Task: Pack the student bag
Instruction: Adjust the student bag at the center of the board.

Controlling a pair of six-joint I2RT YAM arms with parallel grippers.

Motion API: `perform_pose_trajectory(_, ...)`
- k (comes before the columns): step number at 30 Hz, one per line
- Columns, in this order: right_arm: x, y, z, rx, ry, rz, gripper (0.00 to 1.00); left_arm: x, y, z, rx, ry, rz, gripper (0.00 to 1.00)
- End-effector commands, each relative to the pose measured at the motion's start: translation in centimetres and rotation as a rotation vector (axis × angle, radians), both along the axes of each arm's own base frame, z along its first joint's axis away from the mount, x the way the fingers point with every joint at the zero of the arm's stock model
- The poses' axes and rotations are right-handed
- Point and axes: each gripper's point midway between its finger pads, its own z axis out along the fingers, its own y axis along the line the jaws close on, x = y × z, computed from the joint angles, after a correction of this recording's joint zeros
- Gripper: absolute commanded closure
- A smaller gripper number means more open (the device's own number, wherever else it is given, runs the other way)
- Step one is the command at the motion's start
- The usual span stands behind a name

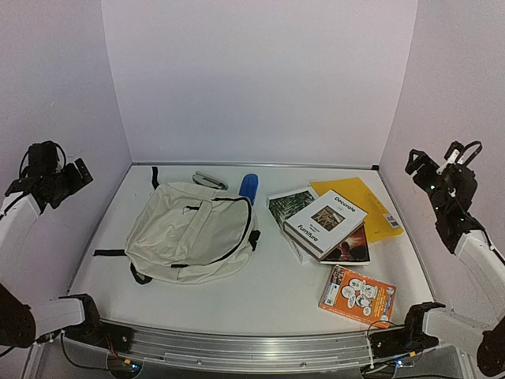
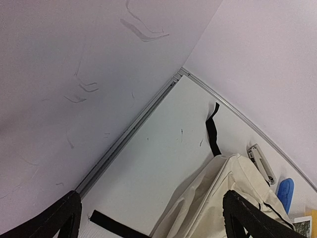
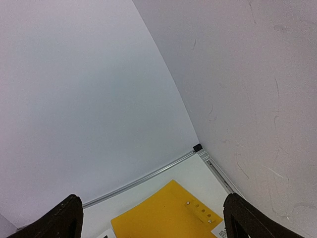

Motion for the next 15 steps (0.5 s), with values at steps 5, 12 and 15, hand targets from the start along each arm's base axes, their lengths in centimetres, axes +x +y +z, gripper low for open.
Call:
perform_pose_trajectory(5, 0.1, 1.9, 2.6, 0.04, -0.073, 0.108, 0.02, 1.2, 0.4, -2.1, -0.058, 0.115, 0.032, 0.0)
perform_pose_trajectory(12, 2.0, 6.5, 2.5, 0.079, -0.031, 0.35, 0.02, 3.5, -5.9, -3.1, -0.192, 0.063, -0.324, 0.0)
perform_pose_trajectory(15, 2.7, 10.5, 1.7, 0.054, 0.033, 0.435, 0.02, 4.1, -8.8, -4.8, -0.193, 0.13, -0.396, 0.0)
